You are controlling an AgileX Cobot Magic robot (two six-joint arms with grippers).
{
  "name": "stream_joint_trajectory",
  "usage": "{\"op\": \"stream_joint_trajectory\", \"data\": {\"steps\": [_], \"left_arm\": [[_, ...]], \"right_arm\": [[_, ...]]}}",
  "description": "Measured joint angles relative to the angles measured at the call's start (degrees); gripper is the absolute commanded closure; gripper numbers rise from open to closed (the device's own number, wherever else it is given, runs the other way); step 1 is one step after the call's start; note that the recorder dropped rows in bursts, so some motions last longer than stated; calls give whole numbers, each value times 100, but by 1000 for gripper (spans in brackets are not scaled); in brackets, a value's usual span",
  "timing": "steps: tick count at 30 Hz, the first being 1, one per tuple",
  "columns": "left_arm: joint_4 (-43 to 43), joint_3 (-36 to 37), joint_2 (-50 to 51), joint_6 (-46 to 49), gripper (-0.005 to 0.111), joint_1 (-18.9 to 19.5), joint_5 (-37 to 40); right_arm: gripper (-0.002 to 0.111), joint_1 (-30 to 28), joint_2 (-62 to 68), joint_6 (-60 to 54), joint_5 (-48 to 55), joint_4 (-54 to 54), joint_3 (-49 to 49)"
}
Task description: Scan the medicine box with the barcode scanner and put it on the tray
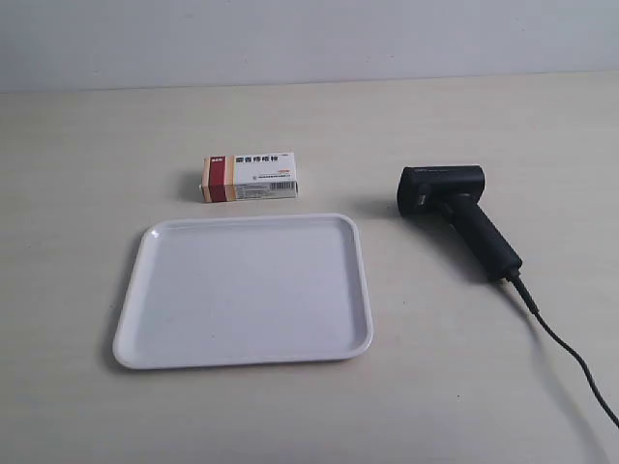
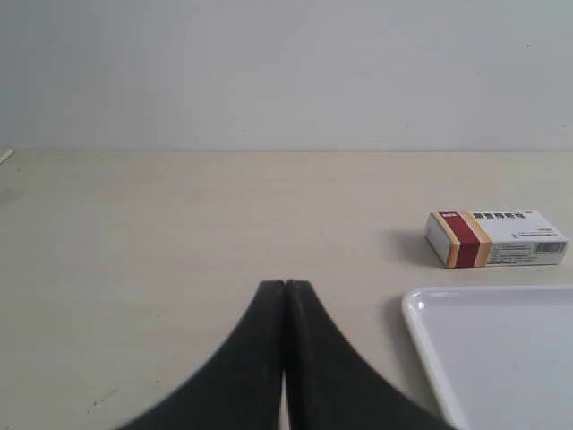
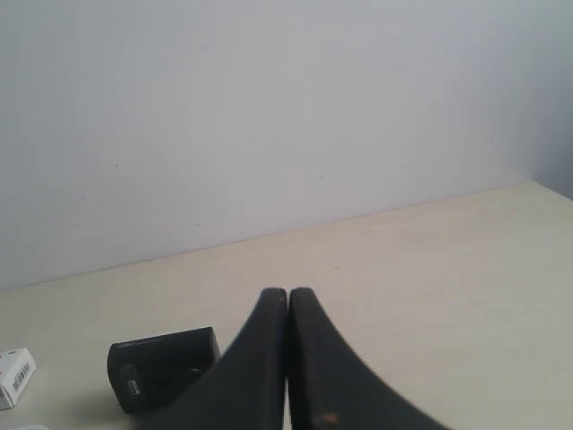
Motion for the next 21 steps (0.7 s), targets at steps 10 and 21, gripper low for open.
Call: {"op": "stream_joint_trajectory", "data": {"steps": [10, 21], "left_arm": [[20, 0, 0, 0, 105, 0, 0], [-776, 0, 0, -734, 105, 0, -864]], "right_arm": [[108, 0, 0, 0, 0, 0, 0], [108, 0, 0, 83, -99, 214, 0]]}}
